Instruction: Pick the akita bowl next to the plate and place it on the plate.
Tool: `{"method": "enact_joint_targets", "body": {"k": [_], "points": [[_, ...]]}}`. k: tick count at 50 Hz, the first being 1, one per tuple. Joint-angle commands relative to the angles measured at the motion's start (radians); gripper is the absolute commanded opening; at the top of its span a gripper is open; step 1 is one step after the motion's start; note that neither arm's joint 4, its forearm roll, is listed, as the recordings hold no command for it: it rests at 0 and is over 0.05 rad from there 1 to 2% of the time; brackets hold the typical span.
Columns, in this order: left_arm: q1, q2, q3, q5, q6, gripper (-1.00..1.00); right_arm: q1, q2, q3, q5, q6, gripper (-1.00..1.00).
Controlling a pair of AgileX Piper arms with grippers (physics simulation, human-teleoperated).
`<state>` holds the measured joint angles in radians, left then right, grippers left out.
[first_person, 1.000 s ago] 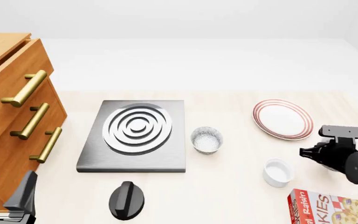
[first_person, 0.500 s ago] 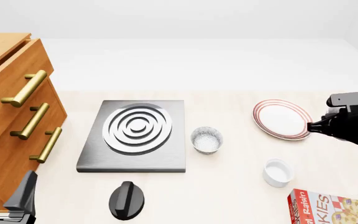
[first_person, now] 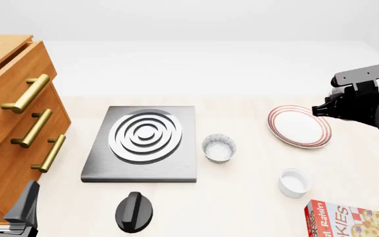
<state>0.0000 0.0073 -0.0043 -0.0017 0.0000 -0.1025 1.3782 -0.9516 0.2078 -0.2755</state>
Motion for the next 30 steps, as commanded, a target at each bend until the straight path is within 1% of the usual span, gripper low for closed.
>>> {"method": "enact_joint_targets", "body": {"k": [1, 9, 17, 30], "points": [[0.0, 0.0, 0.0, 0.0, 0.0, 1.0, 0.046, 0.031, -0.089, 0.031, -0.007, -1.0], [0.0, 0.0, 0.0, 0.0, 0.0, 1.0, 0.086, 0.073, -0.179, 0.063, -0.016, -1.0], [0.0, 0.0, 0.0, 0.0, 0.0, 1.0, 0.114, 0.126, -0.219, 0.056, -0.016, -1.0], [0.0, 0.0, 0.0, 0.0, 0.0, 1.0, 0.145, 0.206, -0.243, 0.02, -0.009, -1.0]]}}
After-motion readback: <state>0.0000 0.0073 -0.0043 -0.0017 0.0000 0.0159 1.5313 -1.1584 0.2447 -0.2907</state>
